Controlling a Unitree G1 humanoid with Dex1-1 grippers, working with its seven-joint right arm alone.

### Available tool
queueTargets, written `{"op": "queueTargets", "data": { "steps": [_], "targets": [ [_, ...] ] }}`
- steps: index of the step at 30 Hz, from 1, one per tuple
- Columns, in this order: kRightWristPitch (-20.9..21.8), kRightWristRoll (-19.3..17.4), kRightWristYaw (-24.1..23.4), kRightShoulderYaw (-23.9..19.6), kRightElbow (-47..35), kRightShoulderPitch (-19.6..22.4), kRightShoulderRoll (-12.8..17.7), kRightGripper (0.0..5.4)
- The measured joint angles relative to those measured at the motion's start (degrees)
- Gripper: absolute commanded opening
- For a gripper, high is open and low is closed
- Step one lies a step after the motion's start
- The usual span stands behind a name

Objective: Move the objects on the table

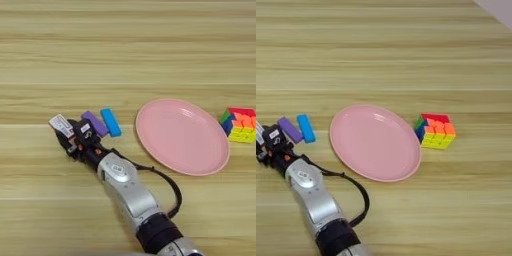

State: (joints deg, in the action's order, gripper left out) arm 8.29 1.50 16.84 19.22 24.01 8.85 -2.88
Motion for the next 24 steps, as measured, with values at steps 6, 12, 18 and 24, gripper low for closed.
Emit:
{"op": "queueTargets", "data": {
  "steps": [6,12,18,24],
  "targets": [
    [0.0,0.0,0.0,0.0,0.0,0.0,0.0,2.08],
    [-0.1,0.0,0.0,0.0,-0.1,0.0,0.0,2.08],
    [-2.3,0.0,-0.2,0.0,-6.7,-2.6,0.5,2.08],
    [-5.8,-0.1,-0.3,-0.1,-14.8,-5.2,0.6,2.08]
  ]
}}
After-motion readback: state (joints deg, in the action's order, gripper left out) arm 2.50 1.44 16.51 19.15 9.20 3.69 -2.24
